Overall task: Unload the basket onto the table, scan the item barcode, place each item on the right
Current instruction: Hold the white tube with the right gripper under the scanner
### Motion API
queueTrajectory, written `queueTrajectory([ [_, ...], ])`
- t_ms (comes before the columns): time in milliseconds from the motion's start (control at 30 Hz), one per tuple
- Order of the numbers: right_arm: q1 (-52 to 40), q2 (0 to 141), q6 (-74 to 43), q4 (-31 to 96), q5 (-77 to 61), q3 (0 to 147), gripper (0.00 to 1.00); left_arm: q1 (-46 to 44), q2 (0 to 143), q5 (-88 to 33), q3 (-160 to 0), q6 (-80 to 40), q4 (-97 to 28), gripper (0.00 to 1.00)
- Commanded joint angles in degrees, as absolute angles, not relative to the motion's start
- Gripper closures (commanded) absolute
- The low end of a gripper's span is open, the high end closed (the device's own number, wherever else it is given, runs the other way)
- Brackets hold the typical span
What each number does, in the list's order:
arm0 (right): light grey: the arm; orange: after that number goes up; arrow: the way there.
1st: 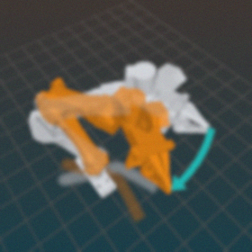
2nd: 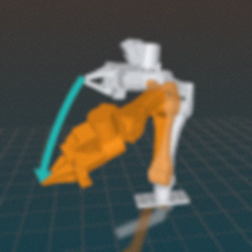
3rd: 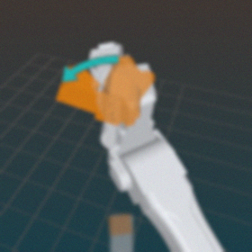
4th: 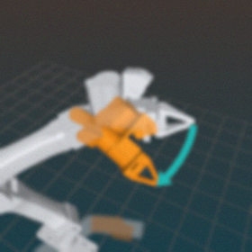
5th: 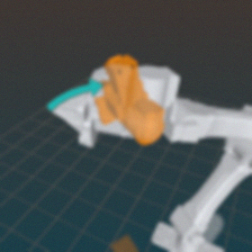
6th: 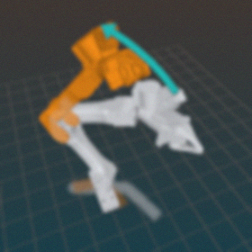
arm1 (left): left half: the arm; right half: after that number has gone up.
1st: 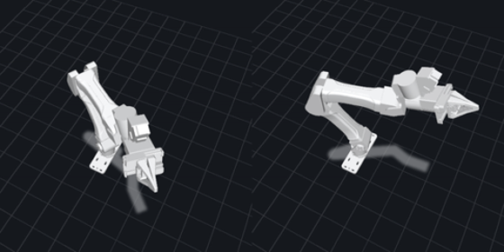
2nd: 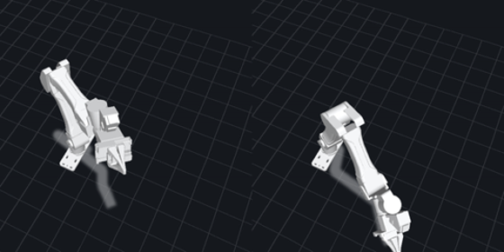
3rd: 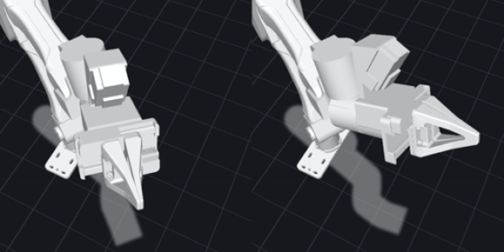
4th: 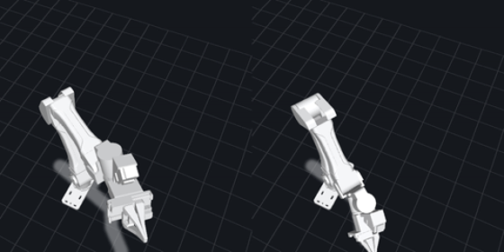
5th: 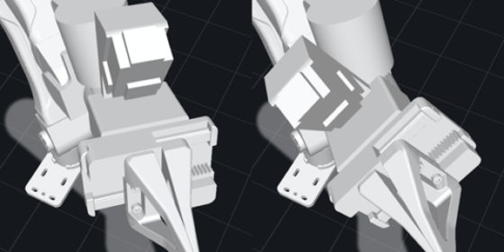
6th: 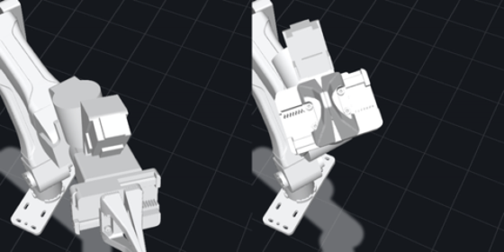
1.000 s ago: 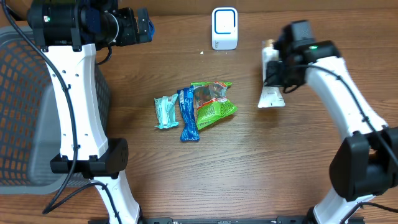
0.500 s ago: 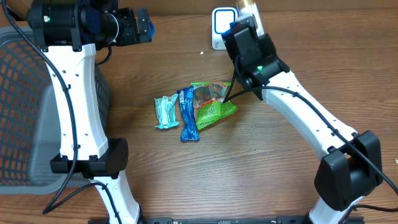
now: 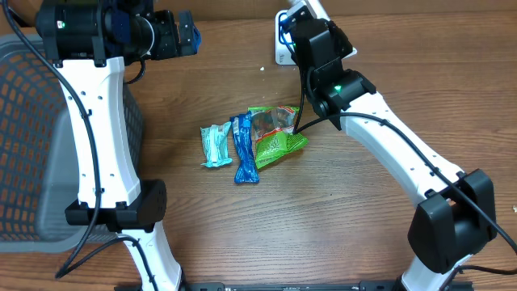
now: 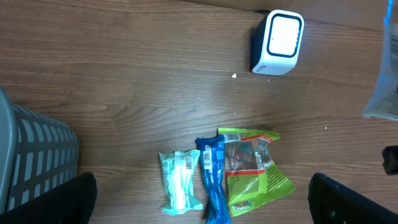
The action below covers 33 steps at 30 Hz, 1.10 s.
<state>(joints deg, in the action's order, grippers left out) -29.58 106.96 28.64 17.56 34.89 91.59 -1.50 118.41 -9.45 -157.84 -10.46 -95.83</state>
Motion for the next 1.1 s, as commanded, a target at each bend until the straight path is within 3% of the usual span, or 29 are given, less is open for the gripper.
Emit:
queueTrajectory([
  [0,-29.12,106.67,29.45,15.20,32.62,93.34,0.96,-1.89,117.36,-9.91,-157.86,-9.63,-95.79,0.00],
  [367,-26.39,109.43,42.11,4.36,31.79,93.34,0.96,-1.89,117.36,-9.91,-157.86,-9.63,-95.79,0.00],
  [667,-23.90,120.11,54.08,-15.09,28.58,93.34,0.96,-1.87,117.36,-9.91,-157.86,-9.63,-95.79,0.00],
  [800,-23.05,125.62,54.81,-19.99,23.24,93.34,0.96,-1.89,117.36,-9.91,-157.86,-9.63,-95.79,0.00],
  [1067,-22.87,133.82,70.52,-27.20,23.00,93.34,0.96,-1.89,117.36,-9.91,-157.86,-9.63,-95.79,0.00],
])
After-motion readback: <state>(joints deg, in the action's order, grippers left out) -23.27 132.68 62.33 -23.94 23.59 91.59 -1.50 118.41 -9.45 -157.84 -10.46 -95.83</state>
